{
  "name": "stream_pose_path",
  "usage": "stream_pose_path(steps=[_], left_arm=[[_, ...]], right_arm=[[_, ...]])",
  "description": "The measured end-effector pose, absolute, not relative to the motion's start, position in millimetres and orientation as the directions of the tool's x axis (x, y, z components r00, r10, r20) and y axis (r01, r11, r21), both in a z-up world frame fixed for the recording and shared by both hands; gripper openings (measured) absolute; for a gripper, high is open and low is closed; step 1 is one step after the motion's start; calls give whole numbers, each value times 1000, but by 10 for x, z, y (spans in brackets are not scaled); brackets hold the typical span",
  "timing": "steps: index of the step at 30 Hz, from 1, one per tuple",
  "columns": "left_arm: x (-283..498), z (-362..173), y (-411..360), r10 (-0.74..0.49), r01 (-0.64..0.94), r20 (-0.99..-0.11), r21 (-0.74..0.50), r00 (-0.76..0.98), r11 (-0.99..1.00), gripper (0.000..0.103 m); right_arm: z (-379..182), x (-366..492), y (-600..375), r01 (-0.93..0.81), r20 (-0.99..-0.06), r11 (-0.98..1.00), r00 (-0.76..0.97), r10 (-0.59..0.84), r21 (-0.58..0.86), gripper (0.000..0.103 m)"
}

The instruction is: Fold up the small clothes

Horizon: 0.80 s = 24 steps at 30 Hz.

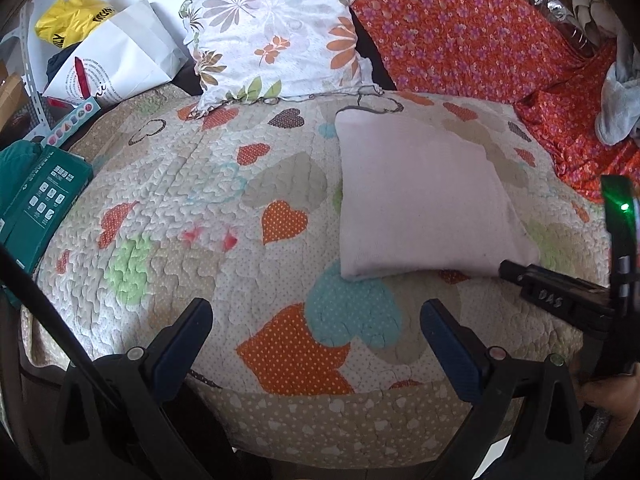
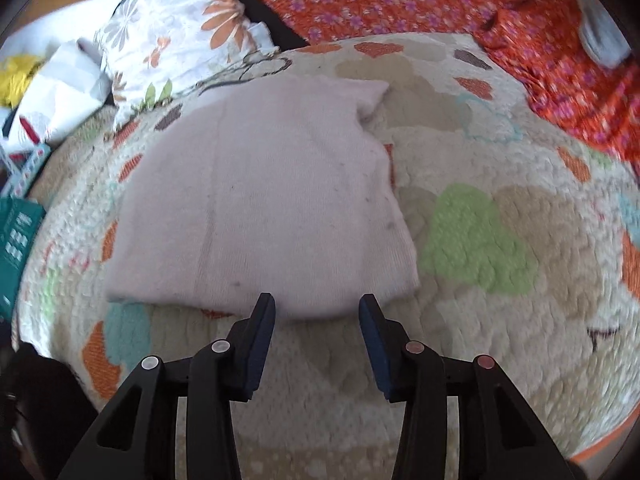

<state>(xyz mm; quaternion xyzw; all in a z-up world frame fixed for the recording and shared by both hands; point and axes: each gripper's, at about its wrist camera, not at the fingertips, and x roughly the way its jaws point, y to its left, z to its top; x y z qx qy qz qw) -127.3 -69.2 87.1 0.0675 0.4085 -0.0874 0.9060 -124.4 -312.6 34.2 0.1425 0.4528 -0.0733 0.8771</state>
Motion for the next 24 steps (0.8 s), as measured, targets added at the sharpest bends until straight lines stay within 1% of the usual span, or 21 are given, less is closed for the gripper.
stream_pose_path(steps=[3, 6, 11, 14, 17, 20, 22, 24], left_arm=[[-1297, 840, -705, -81, 208, -759, 73, 646, 975, 103], [-1307, 810, -717, -71, 210, -766, 84, 638, 974, 103], [-1305, 758, -748, -61, 216, -782, 96, 621, 972, 103], [-1296, 731, -762, -54, 217, -792, 100, 609, 971, 103], [-1281, 702, -764, -42, 214, -799, 110, 599, 971, 103], [-1259, 666, -761, -35, 218, -806, 118, 591, 969, 103], [-1237, 637, -765, -29, 219, -809, 125, 588, 968, 103], [-1209, 600, -781, -27, 224, -813, 128, 581, 966, 103]], right_arm=[[447, -1338, -3195, 299, -785, 936, 618, -44, 183, 48], [606, -1299, -3233, 304, -757, 933, 651, -58, 190, 48], [791, -1031, -3143, 263, -732, 951, 678, -62, 163, 48], [780, -814, -3041, 215, -715, 965, 698, -43, 152, 48], [604, -619, -2958, 185, -743, 976, 668, -37, 118, 48], [305, -556, -2927, 176, -813, 979, 582, -19, 103, 49], [269, -677, -2877, 154, -796, 985, 605, -33, 76, 50], [266, -781, -2807, 125, -802, 991, 596, -46, 36, 51]])
